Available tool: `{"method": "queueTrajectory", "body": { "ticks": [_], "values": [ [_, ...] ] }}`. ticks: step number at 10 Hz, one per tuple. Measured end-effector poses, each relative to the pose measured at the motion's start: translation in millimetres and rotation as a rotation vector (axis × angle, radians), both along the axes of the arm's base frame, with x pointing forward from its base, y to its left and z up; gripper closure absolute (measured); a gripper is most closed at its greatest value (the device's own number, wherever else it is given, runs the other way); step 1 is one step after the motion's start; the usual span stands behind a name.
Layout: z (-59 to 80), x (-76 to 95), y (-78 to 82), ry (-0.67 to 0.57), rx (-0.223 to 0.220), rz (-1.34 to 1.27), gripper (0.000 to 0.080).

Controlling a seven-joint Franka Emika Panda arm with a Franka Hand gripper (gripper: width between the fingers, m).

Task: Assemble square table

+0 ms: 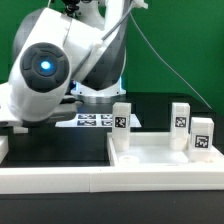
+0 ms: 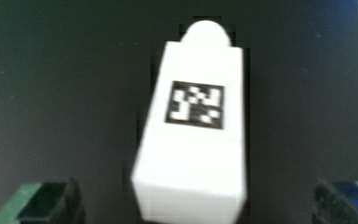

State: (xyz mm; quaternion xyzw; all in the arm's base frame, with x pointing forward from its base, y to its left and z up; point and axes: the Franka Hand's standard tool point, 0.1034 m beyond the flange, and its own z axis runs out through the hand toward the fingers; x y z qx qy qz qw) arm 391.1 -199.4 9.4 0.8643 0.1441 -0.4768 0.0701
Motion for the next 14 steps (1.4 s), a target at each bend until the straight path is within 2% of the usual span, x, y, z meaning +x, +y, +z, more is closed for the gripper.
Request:
{"method": "queueTrajectory", "body": {
  "ticks": [2,4,7,8,9,10,14],
  "values": [
    [-3.2,-2.5,-5.0,-0.011,-0.001,-0.004,0.015],
    [-8.4,-13.1,-4.3,-0.015,-0.007,-0.011,0.015],
    [-8.1,-11.0,-3.5,-0.016,-0.008,-0.012,0.0159],
    [-8.3,-11.1,-2.3,-0.015,-0.008,-0.009,0.0335],
    [-8.5,-10.7,-1.0,-0.015,-0.006,-0.006,0.0335],
    [-8.5,-10.3,-0.4,-0.015,-0.005,-0.003,0.0516],
    [-7.6,-6.2,6.8,-0.022,0.001,0.015,0.0511]
  ]
}}
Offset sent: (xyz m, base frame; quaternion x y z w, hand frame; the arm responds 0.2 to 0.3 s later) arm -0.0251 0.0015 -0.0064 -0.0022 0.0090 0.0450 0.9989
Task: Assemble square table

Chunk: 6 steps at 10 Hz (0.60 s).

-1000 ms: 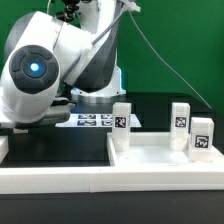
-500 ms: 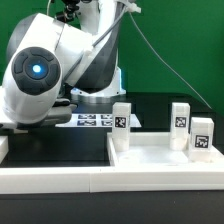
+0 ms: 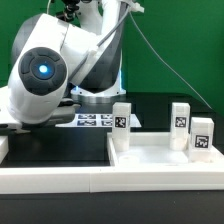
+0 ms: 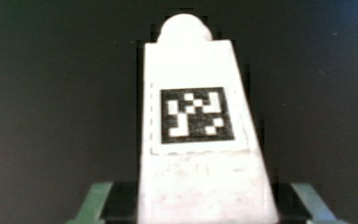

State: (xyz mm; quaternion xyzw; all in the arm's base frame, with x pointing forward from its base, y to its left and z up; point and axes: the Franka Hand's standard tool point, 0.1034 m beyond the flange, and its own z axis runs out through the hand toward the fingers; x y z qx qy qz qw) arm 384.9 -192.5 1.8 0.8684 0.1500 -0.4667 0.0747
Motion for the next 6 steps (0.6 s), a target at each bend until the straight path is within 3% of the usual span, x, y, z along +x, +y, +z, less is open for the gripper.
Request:
{"method": "queueTrajectory", "body": {
  "ticks": [2,4,6],
  "values": [
    [9.8,10.9,14.5,-0.008,0.001,0.019,0.0511],
    [31.2,35.9,41.0,-0.02,0.007,0.047,0.0511],
    [44.7,63.2,48.4,-0.059,0.052,0.078,0.0509]
  ]
}}
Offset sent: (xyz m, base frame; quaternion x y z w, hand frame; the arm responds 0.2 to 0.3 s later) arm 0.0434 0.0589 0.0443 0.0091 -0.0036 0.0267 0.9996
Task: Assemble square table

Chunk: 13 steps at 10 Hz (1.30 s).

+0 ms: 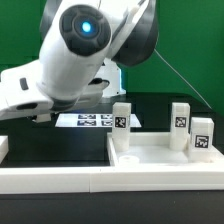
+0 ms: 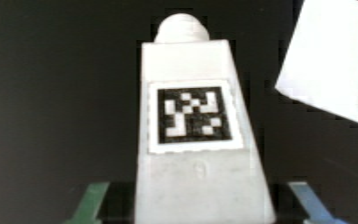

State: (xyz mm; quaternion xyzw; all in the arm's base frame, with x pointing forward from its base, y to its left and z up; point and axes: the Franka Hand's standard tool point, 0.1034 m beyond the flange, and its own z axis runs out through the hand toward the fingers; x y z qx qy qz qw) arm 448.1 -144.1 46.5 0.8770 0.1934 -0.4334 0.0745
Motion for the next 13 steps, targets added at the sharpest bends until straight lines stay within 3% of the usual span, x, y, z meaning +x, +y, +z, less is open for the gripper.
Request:
{"method": "queueTrajectory", "body": {
  "ticks": [4,5,8,9,13],
  "values": [
    [-4.5,1.7,-1.3,-0.022,0.001,0.008,0.0509],
    [0.4,8.6,8.4,-0.058,-0.001,0.007,0.0509],
    [27.2,41.1,40.3,-0.232,0.033,0.004,0.0509],
    [27.2,51.1,43.4,-0.293,0.05,0.023,0.0509],
    [24.0,54.0,42.9,-0.557,0.141,0.016,0.0509]
  ]
}}
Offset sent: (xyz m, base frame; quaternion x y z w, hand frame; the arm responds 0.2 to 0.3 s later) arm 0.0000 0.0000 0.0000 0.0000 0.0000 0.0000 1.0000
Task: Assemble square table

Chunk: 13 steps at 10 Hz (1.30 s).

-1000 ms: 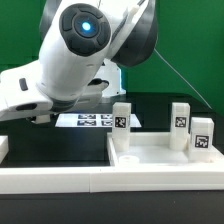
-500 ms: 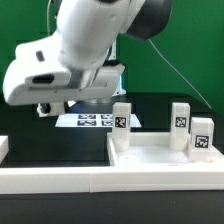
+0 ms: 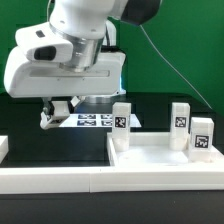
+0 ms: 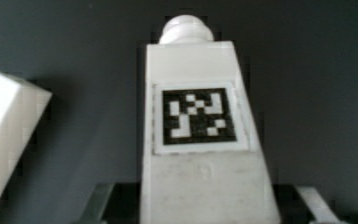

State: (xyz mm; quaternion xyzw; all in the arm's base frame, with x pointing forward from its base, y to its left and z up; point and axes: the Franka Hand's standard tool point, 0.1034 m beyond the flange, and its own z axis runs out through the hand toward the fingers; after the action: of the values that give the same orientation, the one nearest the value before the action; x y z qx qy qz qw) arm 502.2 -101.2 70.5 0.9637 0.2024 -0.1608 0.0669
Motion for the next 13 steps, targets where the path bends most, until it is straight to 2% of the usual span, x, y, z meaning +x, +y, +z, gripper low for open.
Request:
{"method": "queueTrajectory", "body": {
  "ticks": [1,2,3,4,6,7,9,10,13],
  "values": [
    [4.4,3.4,7.2,-0.029,0.011,0.0,0.0509],
    [10.0,13.8,10.2,-0.081,0.04,-0.009,0.0509],
    [10.8,19.5,5.4,-0.155,0.061,-0.02,0.0509],
    [9.2,17.6,0.4,-0.228,0.072,0.003,0.0509],
    [10.8,20.0,-7.6,-0.342,0.08,0.022,0.0509],
    [14.0,22.4,-0.4,-0.369,0.095,-0.011,0.0509],
    [21.3,42.6,20.2,-0.382,0.109,-0.026,0.0509],
    [21.8,49.2,22.8,-0.387,0.109,-0.02,0.0509],
    [20.2,47.6,21.9,-0.383,0.108,-0.021,0.0509]
  ]
}}
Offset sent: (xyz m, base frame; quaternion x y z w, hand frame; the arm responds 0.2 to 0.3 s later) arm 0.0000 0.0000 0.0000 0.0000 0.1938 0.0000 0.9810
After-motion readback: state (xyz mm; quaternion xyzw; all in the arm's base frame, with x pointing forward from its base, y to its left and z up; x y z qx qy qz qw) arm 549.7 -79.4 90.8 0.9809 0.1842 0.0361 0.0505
